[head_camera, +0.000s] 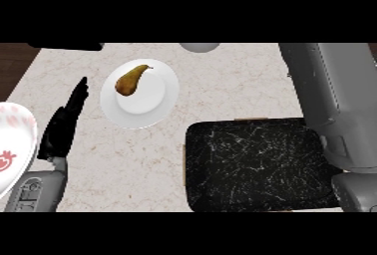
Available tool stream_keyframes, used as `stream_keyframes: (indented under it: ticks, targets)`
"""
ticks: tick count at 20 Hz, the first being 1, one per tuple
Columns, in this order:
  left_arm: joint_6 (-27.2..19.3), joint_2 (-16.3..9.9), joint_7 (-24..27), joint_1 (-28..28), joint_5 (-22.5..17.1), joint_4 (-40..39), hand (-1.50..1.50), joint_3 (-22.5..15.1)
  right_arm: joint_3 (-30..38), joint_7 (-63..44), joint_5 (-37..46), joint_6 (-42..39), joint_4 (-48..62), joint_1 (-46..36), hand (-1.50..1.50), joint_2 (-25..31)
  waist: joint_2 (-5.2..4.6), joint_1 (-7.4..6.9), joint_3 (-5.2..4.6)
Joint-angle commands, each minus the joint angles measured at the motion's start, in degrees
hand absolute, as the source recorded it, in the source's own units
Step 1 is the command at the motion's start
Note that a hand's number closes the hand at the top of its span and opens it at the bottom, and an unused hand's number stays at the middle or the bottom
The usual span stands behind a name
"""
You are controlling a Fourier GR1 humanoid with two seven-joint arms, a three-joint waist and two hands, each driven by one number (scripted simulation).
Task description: Pick the squash from the tray and place it in the tiered basket
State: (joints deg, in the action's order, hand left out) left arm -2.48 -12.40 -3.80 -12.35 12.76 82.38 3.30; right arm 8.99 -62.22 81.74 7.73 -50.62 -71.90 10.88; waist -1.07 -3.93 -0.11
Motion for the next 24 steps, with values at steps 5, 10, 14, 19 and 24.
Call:
stream_keyframes:
  ticks: [5, 10, 14, 19, 24]
  targets:
    - [0.0, -0.3, 1.1, 0.4, -0.6, -1.3, 0.00, 1.6, 6.0, 3.3, -0.8, 6.3, 17.5, -8.6, 1.50, 5.3, 0.18, 1.43, 0.06]
    - [-0.7, -0.1, 0.9, 0.9, 0.0, -0.6, 0.00, 1.5, 4.4, 4.6, 3.3, 6.2, 24.3, -6.5, 1.50, 9.3, 0.19, 1.74, 0.07]
    - [-0.6, 0.3, 0.8, 1.6, 0.0, 0.8, 0.00, 1.1, 2.4, 4.1, 7.8, 2.0, 29.6, -6.1, 1.50, 14.8, -0.04, 1.47, 0.07]
    - [0.2, -1.1, 1.8, 1.5, -0.7, -1.8, 0.00, 3.1, 2.4, 6.0, 7.6, -1.9, 30.0, -8.4, 1.50, 17.5, 0.68, 2.78, 0.08]
    - [-0.3, 0.2, -0.1, 2.2, -0.5, 1.7, 0.00, 2.1, 4.1, 11.6, 4.9, 2.9, 31.4, -3.5, 1.50, 17.3, 0.71, 2.75, 0.12]
